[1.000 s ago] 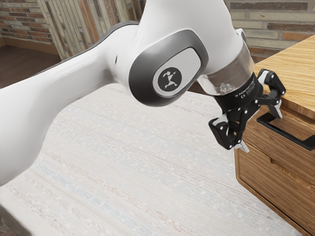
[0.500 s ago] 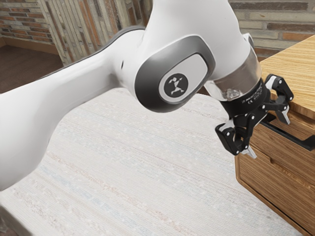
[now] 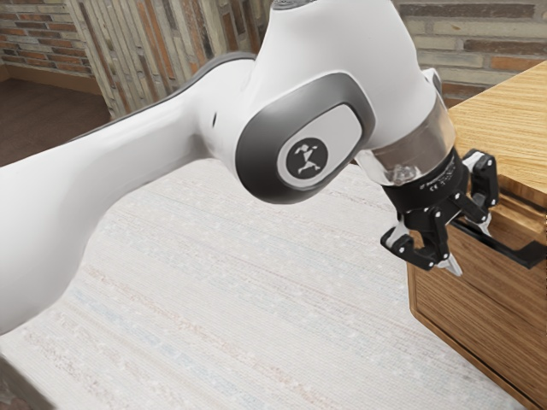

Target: Pull the drawer handle with one arm to open the drawer

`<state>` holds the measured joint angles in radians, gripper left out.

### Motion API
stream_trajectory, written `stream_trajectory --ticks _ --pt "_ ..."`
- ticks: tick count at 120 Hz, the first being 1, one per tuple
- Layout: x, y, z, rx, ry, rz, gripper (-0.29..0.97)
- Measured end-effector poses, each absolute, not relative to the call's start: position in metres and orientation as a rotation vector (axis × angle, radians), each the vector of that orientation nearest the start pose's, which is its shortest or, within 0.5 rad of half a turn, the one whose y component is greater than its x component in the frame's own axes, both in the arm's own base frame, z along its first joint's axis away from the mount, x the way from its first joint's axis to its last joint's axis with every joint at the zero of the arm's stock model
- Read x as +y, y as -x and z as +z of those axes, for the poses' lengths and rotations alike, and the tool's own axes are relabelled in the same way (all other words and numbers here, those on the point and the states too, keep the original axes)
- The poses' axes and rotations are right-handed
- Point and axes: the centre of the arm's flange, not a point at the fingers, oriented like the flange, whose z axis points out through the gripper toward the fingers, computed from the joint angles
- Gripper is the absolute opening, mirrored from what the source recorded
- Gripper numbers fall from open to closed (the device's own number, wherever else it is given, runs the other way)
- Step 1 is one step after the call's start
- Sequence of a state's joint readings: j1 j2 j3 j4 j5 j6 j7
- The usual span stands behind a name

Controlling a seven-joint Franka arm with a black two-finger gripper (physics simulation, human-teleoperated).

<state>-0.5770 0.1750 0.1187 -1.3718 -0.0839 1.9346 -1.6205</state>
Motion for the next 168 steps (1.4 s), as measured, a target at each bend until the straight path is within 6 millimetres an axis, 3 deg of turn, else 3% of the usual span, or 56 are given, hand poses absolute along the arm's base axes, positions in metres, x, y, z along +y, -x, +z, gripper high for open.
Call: stream_trajectory --ticks 50,78,95,118,168 --pt "-0.297 -0.560 0.658 -1.881 2.940 -0.304 0.15" --pt "-0.296 -0.552 0.662 -1.859 2.960 -0.336 0.21" --pt "-0.293 -0.543 0.658 -1.850 2.962 -0.325 0.23" --pt "-0.292 -0.526 0.668 -1.837 2.985 -0.327 0.22" --pt "-0.285 -0.505 0.661 -1.823 2.977 -0.285 0.22"
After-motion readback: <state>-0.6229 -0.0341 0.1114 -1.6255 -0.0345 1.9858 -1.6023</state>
